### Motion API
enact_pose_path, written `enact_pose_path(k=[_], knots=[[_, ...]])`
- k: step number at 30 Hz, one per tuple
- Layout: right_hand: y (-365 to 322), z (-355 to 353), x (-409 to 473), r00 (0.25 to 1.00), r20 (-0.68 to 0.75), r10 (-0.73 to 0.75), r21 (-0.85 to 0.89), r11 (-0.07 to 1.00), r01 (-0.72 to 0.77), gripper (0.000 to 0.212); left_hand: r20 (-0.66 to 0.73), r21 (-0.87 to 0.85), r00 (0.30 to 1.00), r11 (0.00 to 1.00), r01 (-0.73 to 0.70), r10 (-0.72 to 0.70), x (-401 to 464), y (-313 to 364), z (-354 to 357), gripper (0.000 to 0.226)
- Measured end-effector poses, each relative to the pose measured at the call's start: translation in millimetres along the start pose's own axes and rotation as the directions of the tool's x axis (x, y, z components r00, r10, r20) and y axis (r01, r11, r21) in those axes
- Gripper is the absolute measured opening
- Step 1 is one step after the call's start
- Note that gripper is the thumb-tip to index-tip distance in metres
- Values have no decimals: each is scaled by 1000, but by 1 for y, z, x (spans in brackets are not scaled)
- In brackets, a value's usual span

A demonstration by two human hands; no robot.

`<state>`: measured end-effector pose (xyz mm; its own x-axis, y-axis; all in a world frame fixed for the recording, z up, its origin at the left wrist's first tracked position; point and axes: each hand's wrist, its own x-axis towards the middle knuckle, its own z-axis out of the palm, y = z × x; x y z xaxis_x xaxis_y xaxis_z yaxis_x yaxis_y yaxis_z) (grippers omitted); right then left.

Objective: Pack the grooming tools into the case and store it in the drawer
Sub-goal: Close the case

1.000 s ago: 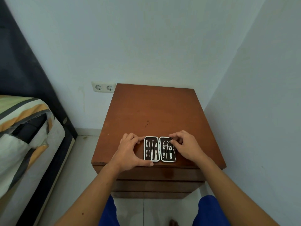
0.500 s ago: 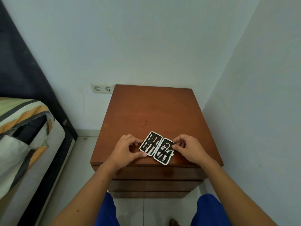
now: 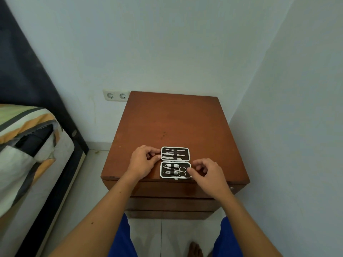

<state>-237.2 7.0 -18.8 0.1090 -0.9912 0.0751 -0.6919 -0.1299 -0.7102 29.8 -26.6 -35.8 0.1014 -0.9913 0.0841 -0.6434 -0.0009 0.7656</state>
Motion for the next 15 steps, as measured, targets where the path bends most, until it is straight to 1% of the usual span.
enact_pose_path(k=[3, 6, 7, 8, 10, 11, 12, 13, 15], knots=[[-1, 6, 27, 998, 14, 55, -2, 998, -55, 31, -19, 42, 1000, 999, 20, -19, -5, 6, 6, 21], [-7, 12, 49, 993, 67, 100, -2, 995, -100, 26, -9, 32, 994, 994, 106, -105, -5, 13, 10, 26], [-8, 13, 54, 989, 66, 136, 43, 989, -139, 24, 2, -11, 990, 990, 144, -144, -4, 16, 9, 26], [-9, 12, 57, 982, 58, 178, 105, 978, -183, 23, 20, -98, 983, 978, 183, -182, -3, 17, 8, 26], [-10, 8, 60, 970, 57, 237, 244, 939, -244, 18, 62, -312, 968, 917, 250, -242, -3, 19, 6, 24], [-9, 6, 60, 966, 68, 251, 310, 915, -259, 15, 76, -391, 963, 881, 268, -259, -5, 21, 5, 24], [-10, 4, 57, 966, 76, 249, 359, 897, -259, 13, 77, -443, 962, 856, 268, -261, -8, 24, 3, 25], [-9, 3, 53, 968, 78, 237, 401, 882, -248, 11, 68, -459, 964, 850, 258, -256, -13, 25, 2, 25], [-12, -2, 40, 977, 59, 206, 437, 875, -211, 12, 42, -459, 974, 861, 218, -224, -27, 28, 0, 25]])
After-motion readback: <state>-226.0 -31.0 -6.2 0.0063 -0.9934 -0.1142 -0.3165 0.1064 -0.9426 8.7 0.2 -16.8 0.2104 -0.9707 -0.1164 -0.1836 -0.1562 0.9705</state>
